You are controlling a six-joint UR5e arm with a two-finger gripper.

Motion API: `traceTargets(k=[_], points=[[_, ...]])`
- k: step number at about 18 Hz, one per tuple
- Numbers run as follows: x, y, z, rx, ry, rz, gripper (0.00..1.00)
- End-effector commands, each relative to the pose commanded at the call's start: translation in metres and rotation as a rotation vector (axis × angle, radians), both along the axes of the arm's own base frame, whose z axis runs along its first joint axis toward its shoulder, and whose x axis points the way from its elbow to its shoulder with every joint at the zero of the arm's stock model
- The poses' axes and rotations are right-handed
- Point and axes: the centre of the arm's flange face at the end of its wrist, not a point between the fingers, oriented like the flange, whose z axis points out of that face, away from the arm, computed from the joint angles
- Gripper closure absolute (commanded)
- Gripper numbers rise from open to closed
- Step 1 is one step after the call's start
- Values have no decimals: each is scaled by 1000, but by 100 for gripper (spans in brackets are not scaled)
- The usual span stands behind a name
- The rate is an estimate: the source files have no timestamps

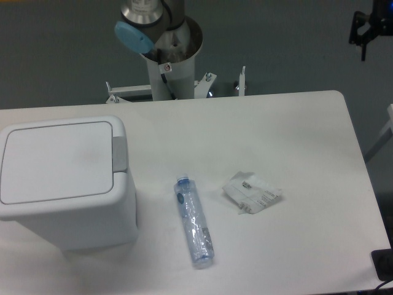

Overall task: Open the trash can
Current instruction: 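Move the gripper into view above the table, then move the open gripper across the table toward the white trash can lid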

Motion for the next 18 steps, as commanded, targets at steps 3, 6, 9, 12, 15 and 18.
traceTargets(k=[3, 6, 9, 12, 15, 18], points=[[1, 1, -5, 0, -9, -2, 0], [6, 11, -4, 2, -8, -18, 0], [19, 44, -4, 42, -24, 37, 0], [38, 87, -6, 118, -60, 181, 0], [53, 127, -5, 191, -53, 267, 0], [71, 159, 8, 288, -71, 391, 0]])
